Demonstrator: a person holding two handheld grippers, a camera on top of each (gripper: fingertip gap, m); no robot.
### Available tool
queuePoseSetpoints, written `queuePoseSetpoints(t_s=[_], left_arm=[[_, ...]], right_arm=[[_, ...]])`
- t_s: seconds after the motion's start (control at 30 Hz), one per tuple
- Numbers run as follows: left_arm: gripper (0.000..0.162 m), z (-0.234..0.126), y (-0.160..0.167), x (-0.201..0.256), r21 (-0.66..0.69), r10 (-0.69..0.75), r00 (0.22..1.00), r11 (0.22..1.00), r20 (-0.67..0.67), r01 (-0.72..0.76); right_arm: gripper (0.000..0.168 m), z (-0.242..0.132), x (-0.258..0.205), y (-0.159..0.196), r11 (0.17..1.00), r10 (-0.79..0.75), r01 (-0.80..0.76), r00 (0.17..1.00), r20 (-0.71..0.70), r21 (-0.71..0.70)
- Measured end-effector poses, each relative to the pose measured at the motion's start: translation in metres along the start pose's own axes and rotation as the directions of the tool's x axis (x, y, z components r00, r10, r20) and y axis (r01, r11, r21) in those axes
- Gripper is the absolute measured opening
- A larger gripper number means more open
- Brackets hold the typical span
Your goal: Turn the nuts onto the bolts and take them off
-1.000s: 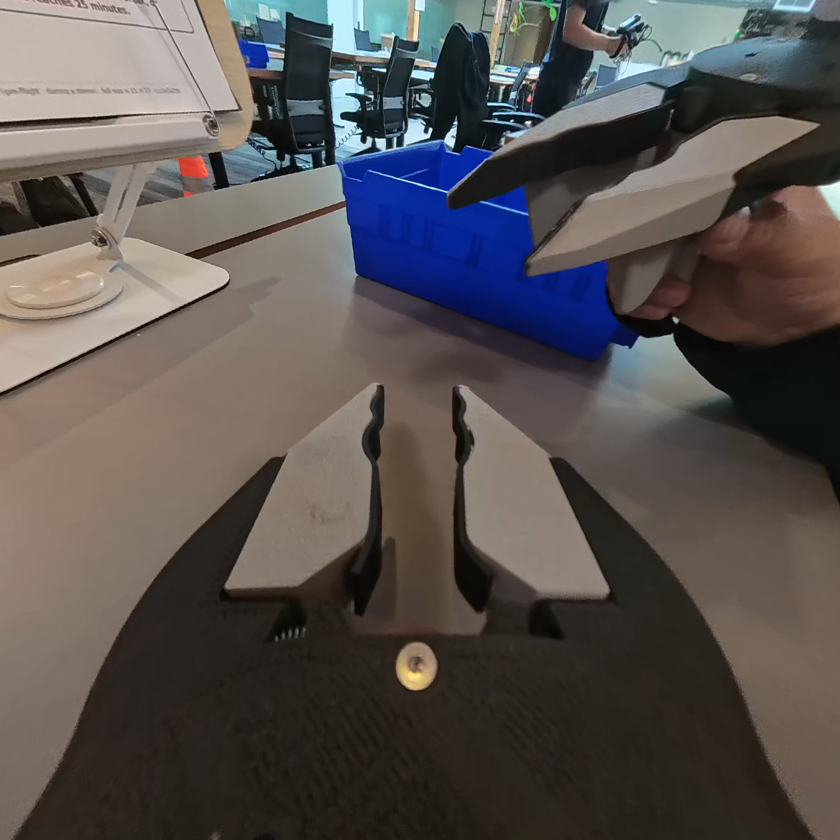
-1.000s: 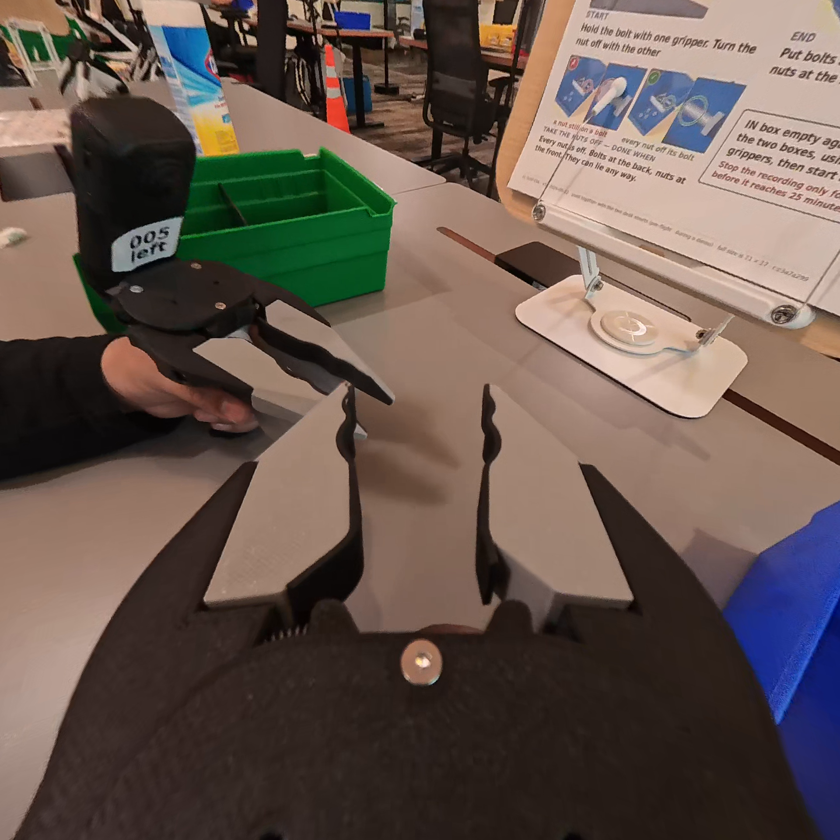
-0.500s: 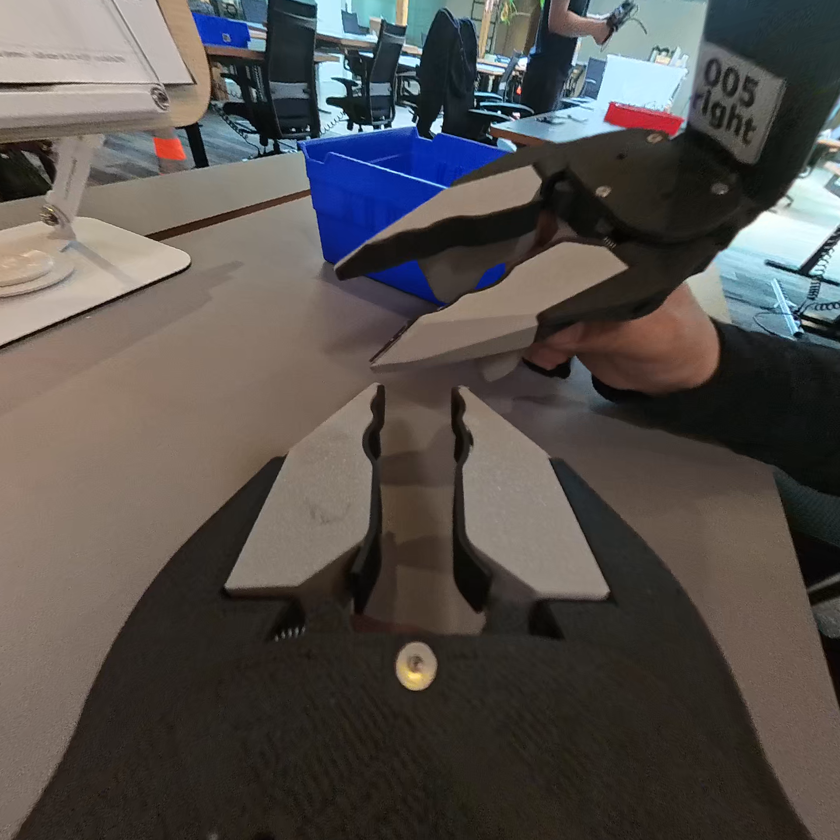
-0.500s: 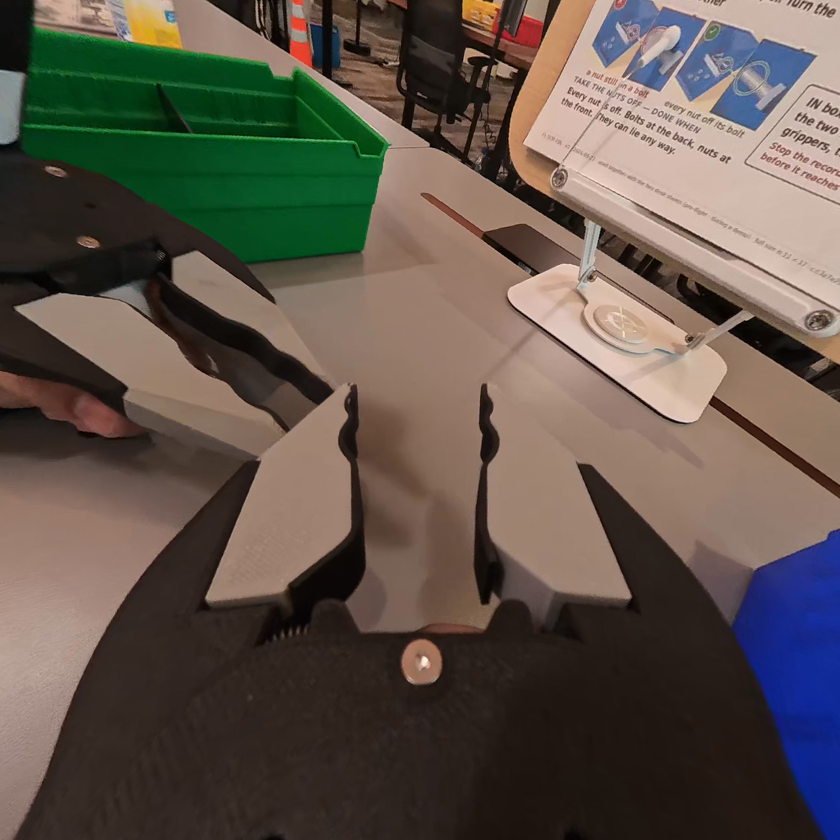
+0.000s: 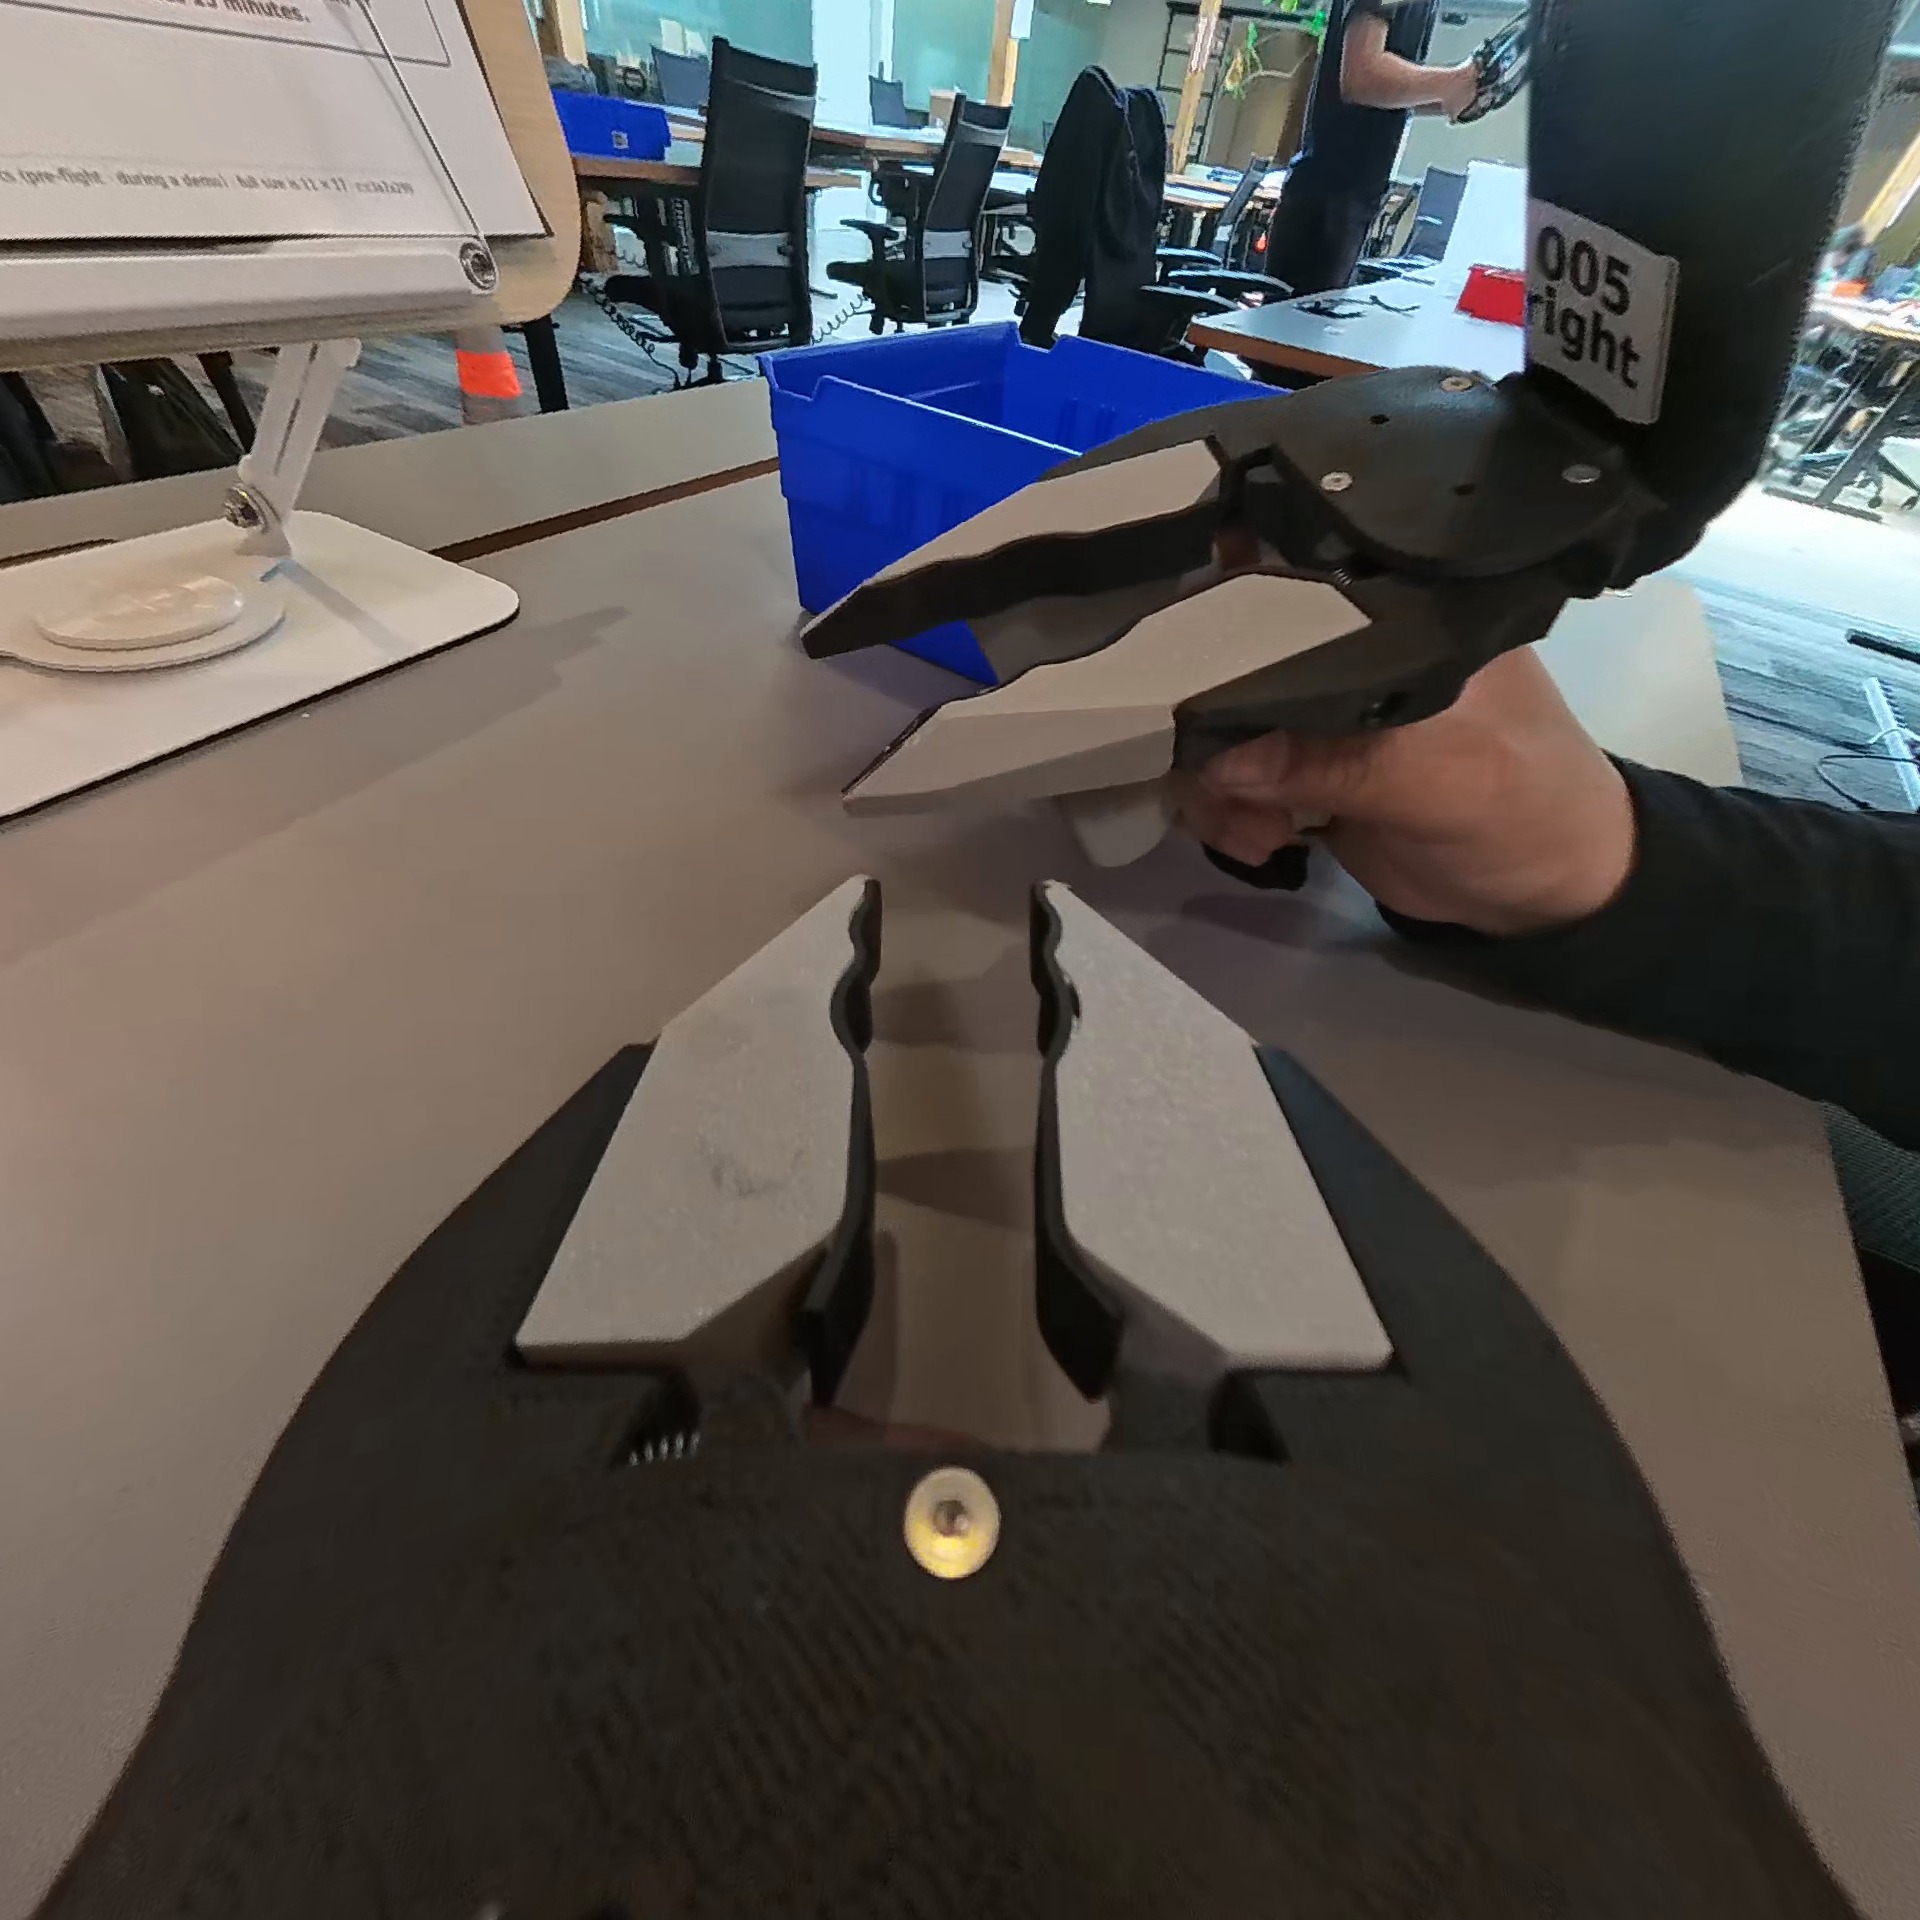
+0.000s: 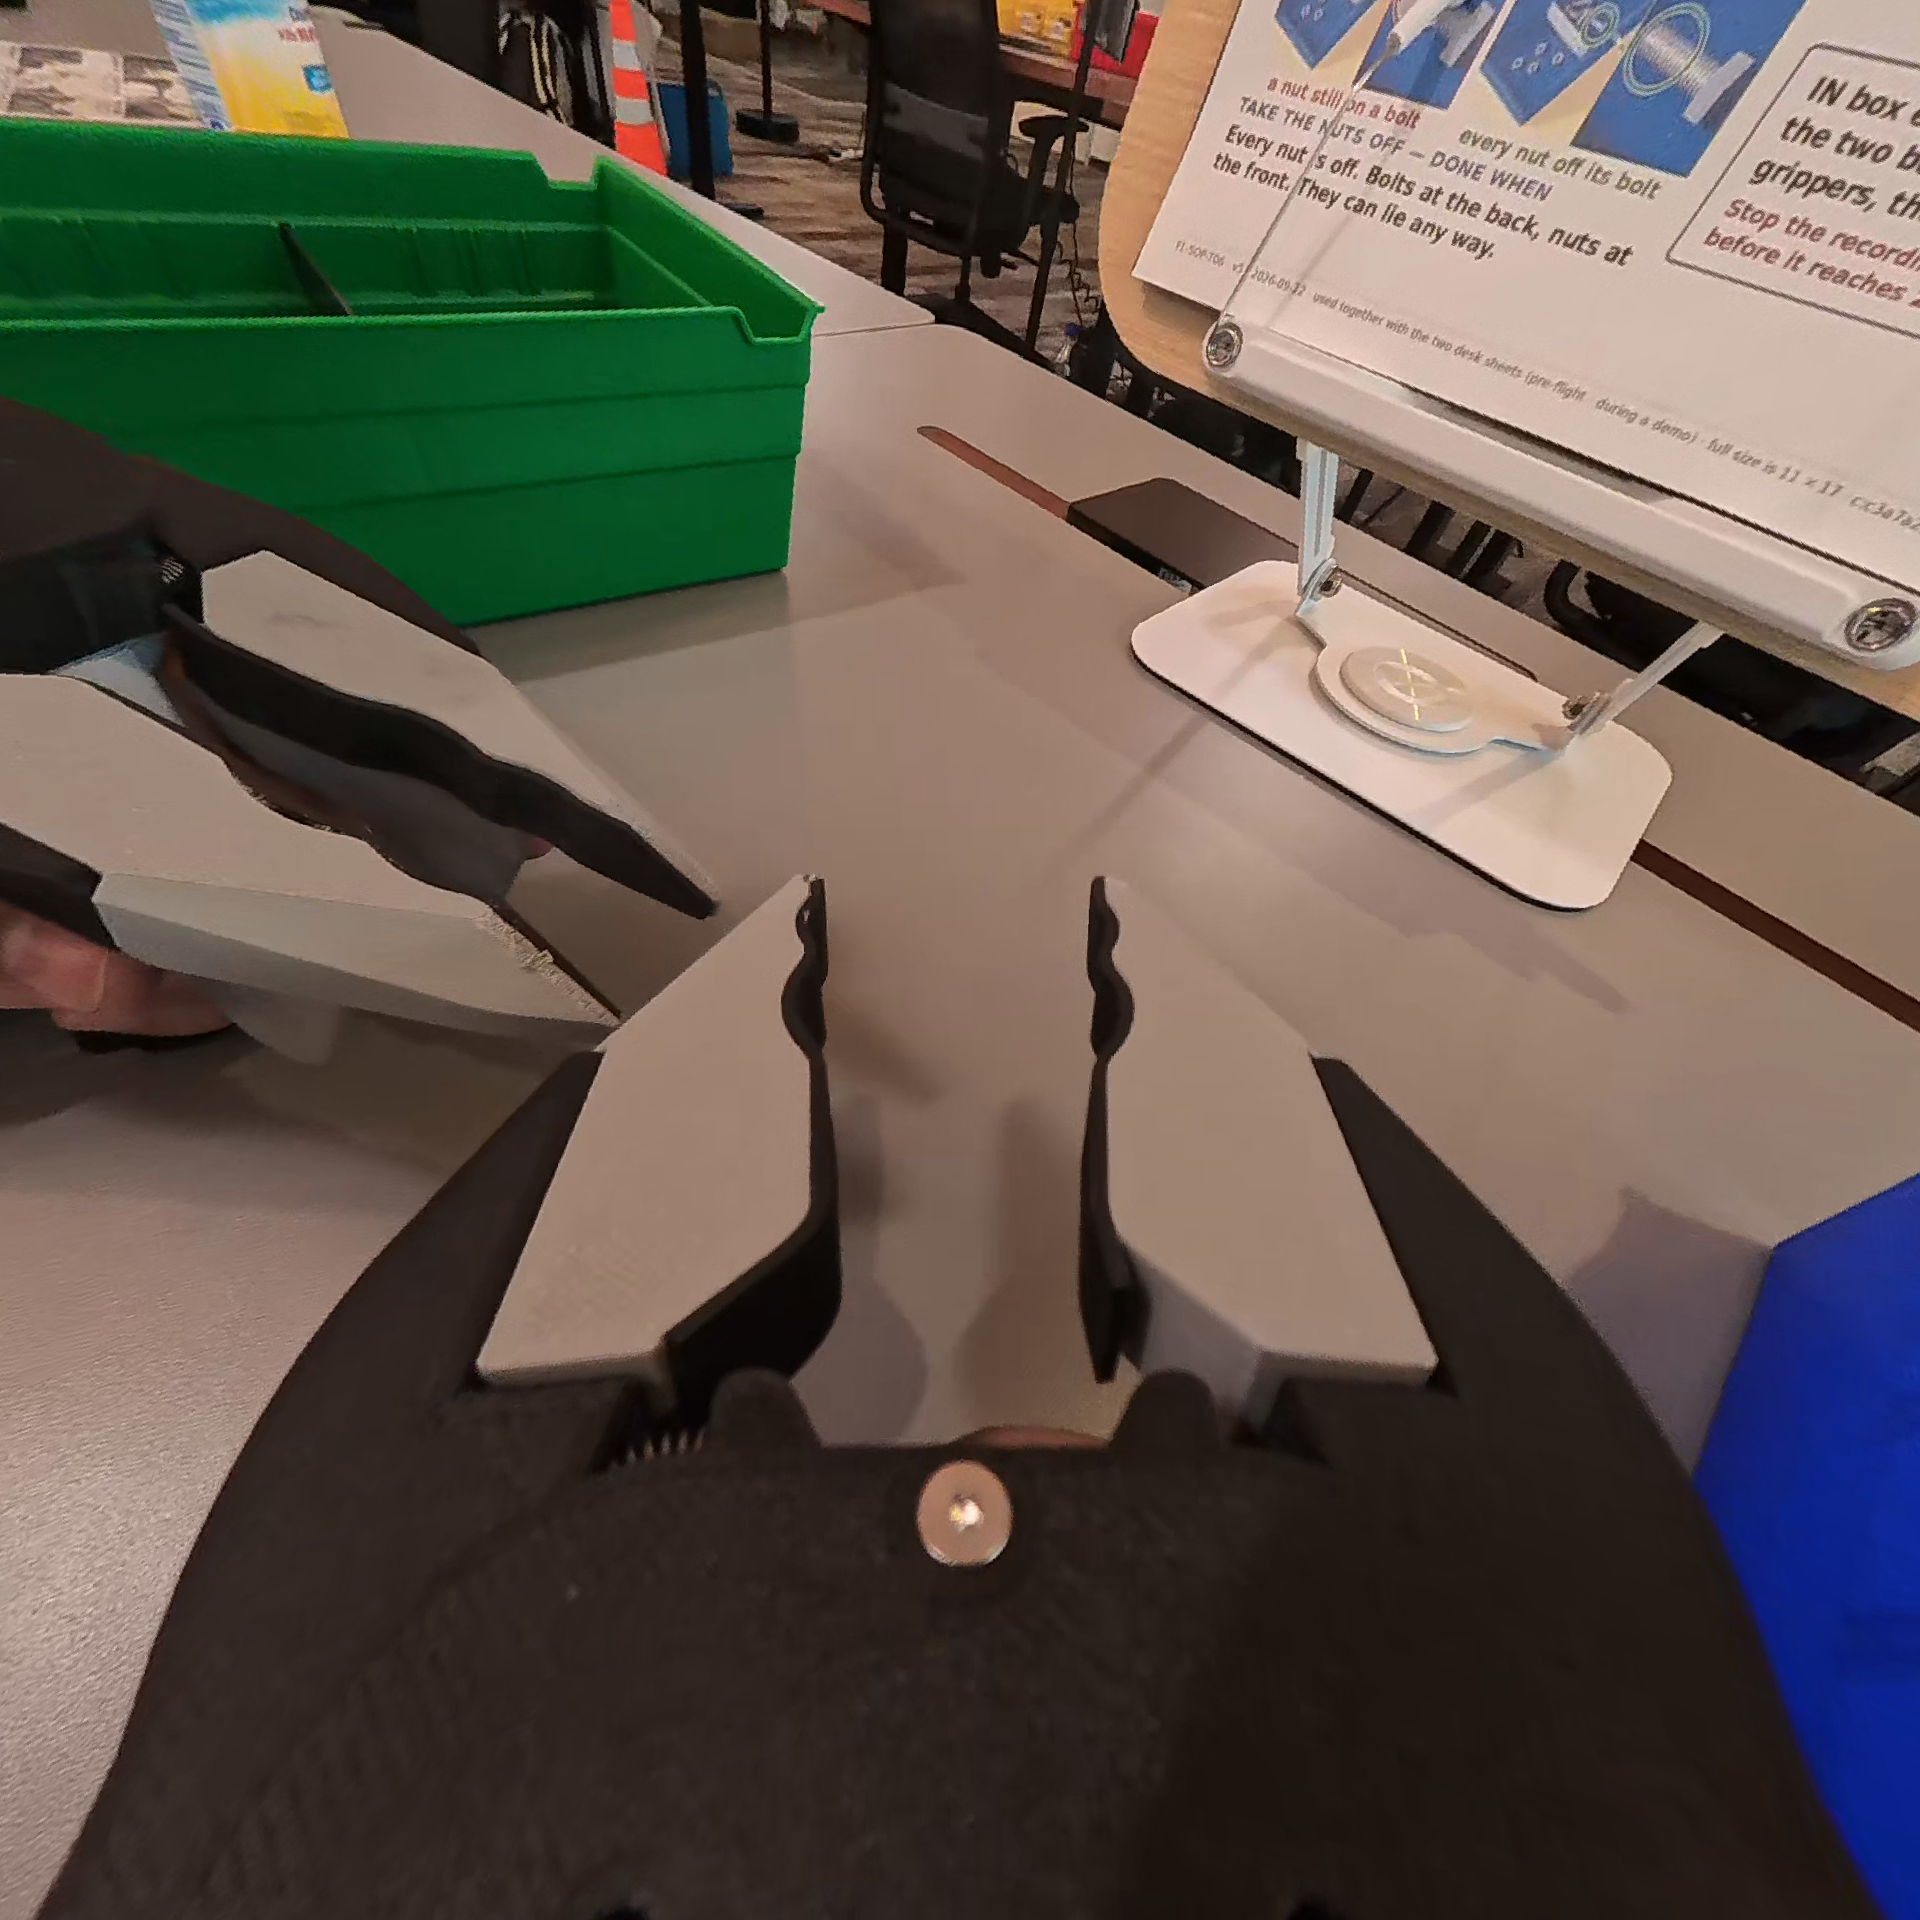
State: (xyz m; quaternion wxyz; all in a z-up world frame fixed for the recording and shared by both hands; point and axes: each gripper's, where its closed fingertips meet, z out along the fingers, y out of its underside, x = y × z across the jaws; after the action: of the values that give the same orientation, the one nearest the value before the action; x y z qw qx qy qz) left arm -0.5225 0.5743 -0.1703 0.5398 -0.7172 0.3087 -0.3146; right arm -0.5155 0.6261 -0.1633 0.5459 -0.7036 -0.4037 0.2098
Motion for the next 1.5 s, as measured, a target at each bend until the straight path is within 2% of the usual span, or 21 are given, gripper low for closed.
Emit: queuePoseSetpoints(t_s=[0.23,0.47,0.53,0.6,0.77,0.87,0.93,1.0,1.13,1.2,1.4,1.5], left_arm=[[0.026,-0.006,0.007,0.015,-0.030,-0.012,0.999,0.999,-0.033,0.011],[0.026,-0.044,0.015,0.037,-0.007,-0.022,1.000,1.000,0.009,0.022],[0.030,-0.067,0.017,0.042,-0.008,-0.089,0.996,0.996,-0.001,0.089],[0.036,-0.097,0.011,0.033,0.013,-0.120,0.992,0.993,0.049,0.119],[0.039,-0.194,-0.030,-0.005,0.156,-0.101,0.962,0.986,0.254,0.063],[0.051,-0.235,-0.027,-0.039,0.111,-0.081,0.915,0.993,0.396,0.040],[0.056,-0.247,-0.015,-0.060,0.072,-0.103,0.889,0.994,0.447,0.079],[0.056,-0.245,-0.002,-0.071,0.054,-0.129,0.887,0.992,0.443,0.117],[0.056,-0.214,0.021,-0.073,-0.018,-0.146,0.906,0.986,0.398,0.167],[0.065,-0.199,0.027,-0.077,-0.038,-0.125,0.897,0.987,0.423,0.156],[0.066,-0.175,0.018,-0.063,-0.074,-0.066,0.926,0.992,0.372,0.100],[0.054,-0.184,-0.005,-0.053,-0.001,-0.064,0.946,0.998,0.319,0.068]], right_arm=[[0.047,0.001,-0.001,0.002,1.000,-0.006,0.006,1.000,-0.004,-0.002],[0.047,0.000,-0.005,0.001,1.000,-0.011,0.011,1.000,0.009,0.003],[0.047,0.000,-0.006,0.001,1.000,-0.011,0.011,1.000,0.012,0.006],[0.047,0.000,-0.008,0.000,1.000,-0.009,0.008,1.000,0.018,0.008],[0.047,0.004,-0.013,0.003,1.000,-0.021,0.021,0.999,0.034,-0.004],[0.047,0.006,-0.015,0.004,1.000,-0.025,0.026,0.999,0.035,-0.011],[0.047,0.007,-0.016,0.005,1.000,-0.022,0.023,0.999,0.038,-0.014],[0.047,0.007,-0.017,0.006,1.000,-0.021,0.021,0.999,0.039,-0.015],[0.047,0.008,-0.017,0.009,1.000,-0.015,0.016,0.999,0.042,-0.023],[0.047,0.008,-0.016,0.010,1.000,-0.015,0.016,0.999,0.040,-0.026],[0.047,0.008,-0.016,0.012,0.999,-0.005,0.006,0.999,0.050,-0.032],[0.047,0.007,-0.018,0.011,1.000,0.000,0.001,0.998,0.062,-0.028]])
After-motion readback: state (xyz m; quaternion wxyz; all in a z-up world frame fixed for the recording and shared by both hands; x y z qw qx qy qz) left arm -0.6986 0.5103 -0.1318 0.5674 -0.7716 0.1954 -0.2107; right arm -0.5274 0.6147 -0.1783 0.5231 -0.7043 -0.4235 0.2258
